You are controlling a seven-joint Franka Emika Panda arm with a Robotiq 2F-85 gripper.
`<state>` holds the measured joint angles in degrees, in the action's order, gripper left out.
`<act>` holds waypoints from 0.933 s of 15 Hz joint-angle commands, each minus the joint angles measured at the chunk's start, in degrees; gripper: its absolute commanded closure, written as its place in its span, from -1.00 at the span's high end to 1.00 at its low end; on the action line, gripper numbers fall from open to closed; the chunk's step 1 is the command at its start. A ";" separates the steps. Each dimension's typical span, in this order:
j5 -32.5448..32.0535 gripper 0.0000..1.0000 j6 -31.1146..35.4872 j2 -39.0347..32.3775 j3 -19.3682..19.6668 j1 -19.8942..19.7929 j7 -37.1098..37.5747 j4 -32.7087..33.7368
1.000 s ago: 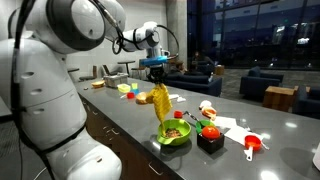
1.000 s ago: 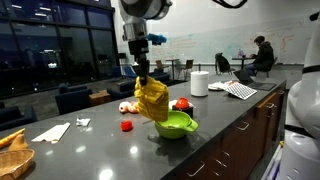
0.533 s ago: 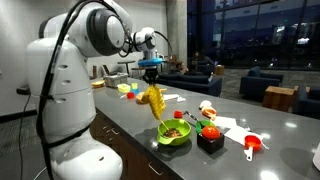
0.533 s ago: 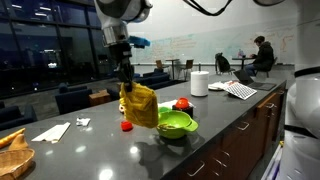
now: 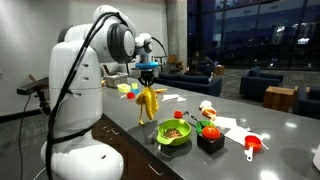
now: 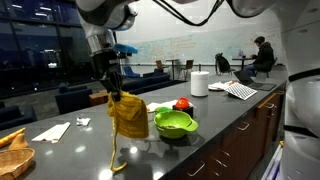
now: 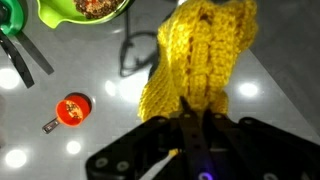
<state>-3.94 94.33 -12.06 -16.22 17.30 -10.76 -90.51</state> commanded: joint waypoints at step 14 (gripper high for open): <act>0.69 0.86 0.39 -3.91 3.41 -5.06 -5.59 -4.39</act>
<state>-3.88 94.06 -18.43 -13.64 13.75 -14.41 -91.21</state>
